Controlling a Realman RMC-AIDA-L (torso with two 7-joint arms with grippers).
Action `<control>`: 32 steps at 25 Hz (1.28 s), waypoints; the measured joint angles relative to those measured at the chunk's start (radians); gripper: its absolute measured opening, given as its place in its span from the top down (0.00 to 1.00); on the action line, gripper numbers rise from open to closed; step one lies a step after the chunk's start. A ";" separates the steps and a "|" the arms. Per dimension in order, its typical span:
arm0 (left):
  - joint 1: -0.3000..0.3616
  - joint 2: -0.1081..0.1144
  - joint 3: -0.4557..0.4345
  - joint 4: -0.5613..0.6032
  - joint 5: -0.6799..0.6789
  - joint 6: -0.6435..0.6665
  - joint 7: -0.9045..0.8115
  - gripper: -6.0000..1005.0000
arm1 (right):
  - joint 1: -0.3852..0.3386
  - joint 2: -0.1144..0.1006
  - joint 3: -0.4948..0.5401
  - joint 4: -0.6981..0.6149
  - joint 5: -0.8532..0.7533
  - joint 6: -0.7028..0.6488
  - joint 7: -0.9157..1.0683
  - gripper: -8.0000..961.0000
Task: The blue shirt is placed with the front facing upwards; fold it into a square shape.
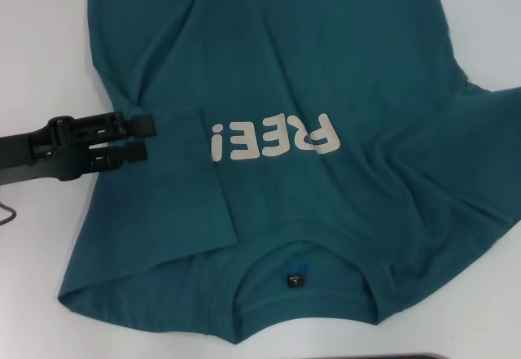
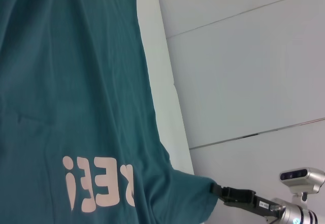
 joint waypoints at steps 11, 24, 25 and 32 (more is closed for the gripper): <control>0.002 0.004 -0.001 0.010 -0.001 -0.002 0.002 0.22 | 0.044 -0.008 0.029 -0.037 0.003 -0.010 0.023 0.98; 0.007 0.007 -0.032 0.009 -0.001 -0.003 0.001 0.22 | 0.109 0.014 0.020 -0.029 0.007 -0.152 0.017 0.98; 0.009 0.008 -0.036 0.009 -0.001 -0.003 0.001 0.22 | 0.115 0.017 0.017 -0.029 0.008 -0.162 0.015 0.98; 0.021 0.016 -0.082 0.009 0.001 -0.003 0.000 0.22 | 0.170 0.052 -0.099 -0.026 0.013 -0.195 0.016 0.98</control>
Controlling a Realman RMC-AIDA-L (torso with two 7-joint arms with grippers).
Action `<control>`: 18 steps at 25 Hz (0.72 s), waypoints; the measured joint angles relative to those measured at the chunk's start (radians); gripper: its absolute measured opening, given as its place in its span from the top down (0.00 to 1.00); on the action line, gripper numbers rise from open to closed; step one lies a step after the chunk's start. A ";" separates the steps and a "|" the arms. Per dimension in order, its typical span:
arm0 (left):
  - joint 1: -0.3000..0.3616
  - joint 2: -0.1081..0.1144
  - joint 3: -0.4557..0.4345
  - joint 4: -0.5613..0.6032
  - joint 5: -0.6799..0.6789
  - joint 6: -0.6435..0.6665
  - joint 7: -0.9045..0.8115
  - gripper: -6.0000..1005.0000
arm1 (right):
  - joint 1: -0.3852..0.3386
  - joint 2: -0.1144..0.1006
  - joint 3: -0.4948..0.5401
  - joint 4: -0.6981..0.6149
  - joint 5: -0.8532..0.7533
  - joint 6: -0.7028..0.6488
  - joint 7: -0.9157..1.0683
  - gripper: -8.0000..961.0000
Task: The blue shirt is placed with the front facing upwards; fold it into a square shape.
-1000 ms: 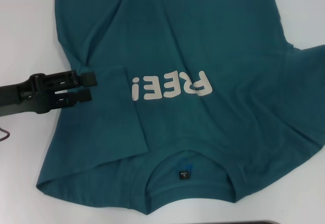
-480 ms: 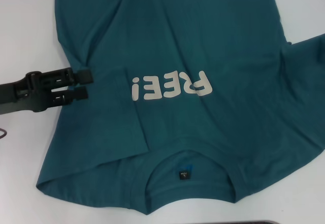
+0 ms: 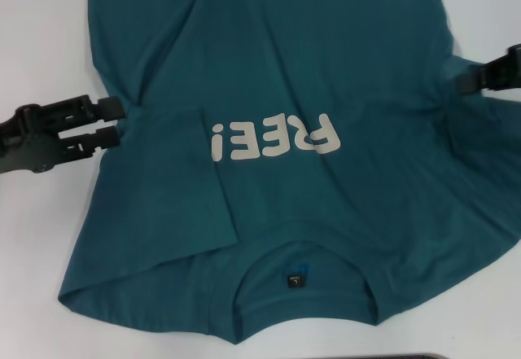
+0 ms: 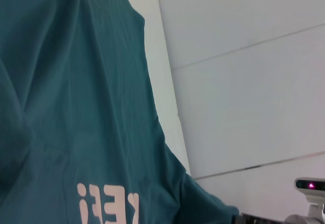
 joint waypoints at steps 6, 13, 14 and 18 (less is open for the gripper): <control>0.006 0.001 -0.020 0.000 0.002 -0.001 0.000 0.22 | 0.035 0.021 -0.121 -0.001 -0.022 0.058 0.028 0.98; 0.006 0.000 -0.021 0.000 0.001 -0.008 0.000 0.22 | 0.045 0.039 -0.168 -0.004 -0.055 0.142 0.060 0.97; 0.005 0.000 -0.021 0.000 0.000 -0.010 0.000 0.22 | 0.047 0.042 -0.168 -0.002 -0.055 0.151 0.060 0.97; 0.005 -0.002 -0.022 0.000 -0.003 -0.013 0.000 0.22 | 0.060 0.052 -0.180 0.001 -0.056 0.183 0.067 0.97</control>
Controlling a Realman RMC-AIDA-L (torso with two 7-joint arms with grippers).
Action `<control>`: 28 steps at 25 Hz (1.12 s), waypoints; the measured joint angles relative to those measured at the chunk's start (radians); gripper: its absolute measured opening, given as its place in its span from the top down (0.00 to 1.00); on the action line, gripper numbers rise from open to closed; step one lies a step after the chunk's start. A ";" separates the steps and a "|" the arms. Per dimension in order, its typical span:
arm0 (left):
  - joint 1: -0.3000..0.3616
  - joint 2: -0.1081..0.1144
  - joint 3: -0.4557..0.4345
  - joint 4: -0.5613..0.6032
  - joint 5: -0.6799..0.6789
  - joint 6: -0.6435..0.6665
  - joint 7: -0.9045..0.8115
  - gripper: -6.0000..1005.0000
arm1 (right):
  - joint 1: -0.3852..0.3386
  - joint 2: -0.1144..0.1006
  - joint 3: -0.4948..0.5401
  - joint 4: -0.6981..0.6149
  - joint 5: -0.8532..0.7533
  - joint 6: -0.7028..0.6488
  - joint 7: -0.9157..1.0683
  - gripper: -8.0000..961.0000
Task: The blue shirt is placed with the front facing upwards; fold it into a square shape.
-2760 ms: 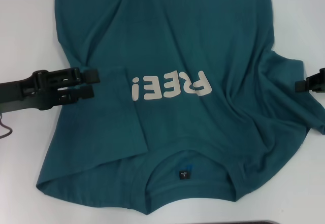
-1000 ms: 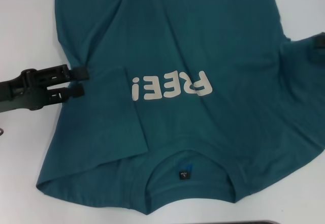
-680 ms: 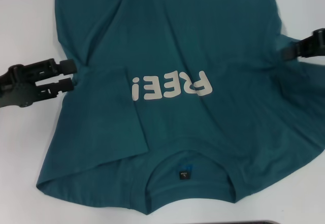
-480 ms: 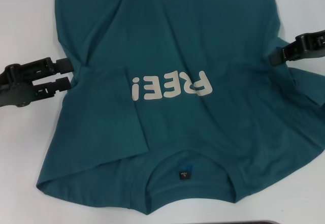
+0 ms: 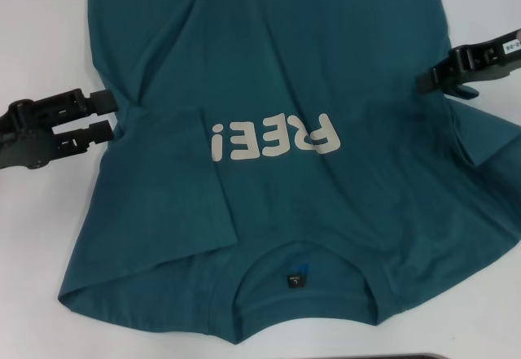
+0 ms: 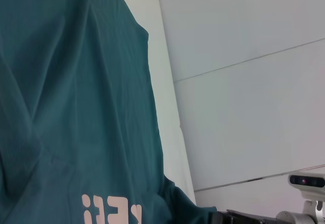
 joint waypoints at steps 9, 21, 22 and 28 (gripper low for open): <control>0.000 0.000 -0.002 0.000 -0.002 -0.003 0.000 0.22 | 0.006 0.013 -0.129 0.001 -0.003 0.108 0.081 0.97; 0.003 -0.003 -0.002 0.000 -0.003 -0.010 0.000 0.22 | 0.022 0.027 -0.147 0.001 -0.004 0.136 0.124 0.97; 0.003 -0.003 -0.002 0.000 -0.003 -0.010 0.000 0.22 | 0.022 0.029 -0.147 0.001 -0.004 0.140 0.124 0.97; 0.003 -0.003 -0.002 0.000 -0.003 -0.011 0.000 0.22 | 0.030 0.028 -0.161 0.018 -0.004 0.143 0.115 0.96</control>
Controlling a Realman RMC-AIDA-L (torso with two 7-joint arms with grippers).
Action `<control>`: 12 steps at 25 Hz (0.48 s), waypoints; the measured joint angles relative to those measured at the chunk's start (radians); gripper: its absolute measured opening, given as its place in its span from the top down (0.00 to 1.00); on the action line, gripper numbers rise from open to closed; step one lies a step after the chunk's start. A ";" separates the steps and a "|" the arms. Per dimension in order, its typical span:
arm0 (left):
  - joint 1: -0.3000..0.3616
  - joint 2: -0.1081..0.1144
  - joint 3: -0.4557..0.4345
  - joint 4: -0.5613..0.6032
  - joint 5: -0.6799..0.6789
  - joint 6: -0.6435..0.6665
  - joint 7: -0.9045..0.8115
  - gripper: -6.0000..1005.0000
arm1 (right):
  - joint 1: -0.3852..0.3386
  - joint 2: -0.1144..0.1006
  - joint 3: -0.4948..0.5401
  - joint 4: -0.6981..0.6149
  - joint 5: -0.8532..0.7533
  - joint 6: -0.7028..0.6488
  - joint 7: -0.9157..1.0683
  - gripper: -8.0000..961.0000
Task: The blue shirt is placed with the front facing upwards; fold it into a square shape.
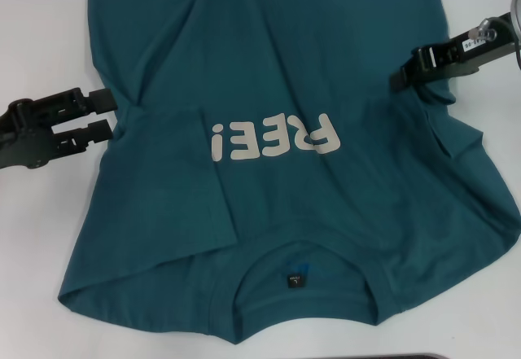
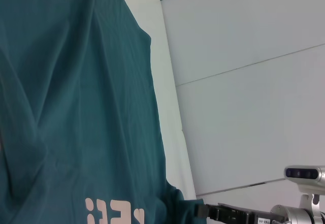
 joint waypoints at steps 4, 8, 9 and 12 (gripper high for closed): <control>0.000 0.000 0.000 0.000 0.001 0.000 -0.001 0.22 | 0.012 -0.009 0.001 0.031 0.003 -0.001 -0.010 0.96; 0.004 0.000 0.000 0.001 0.002 0.000 -0.001 0.22 | 0.013 -0.012 0.010 0.034 0.006 0.003 -0.006 0.87; 0.005 0.000 -0.003 0.001 0.002 0.000 -0.001 0.22 | 0.013 -0.012 0.010 0.034 0.006 0.004 -0.004 0.84; 0.007 0.002 -0.011 0.002 0.005 0.000 -0.001 0.22 | 0.014 -0.013 0.013 0.035 0.007 0.006 -0.004 0.75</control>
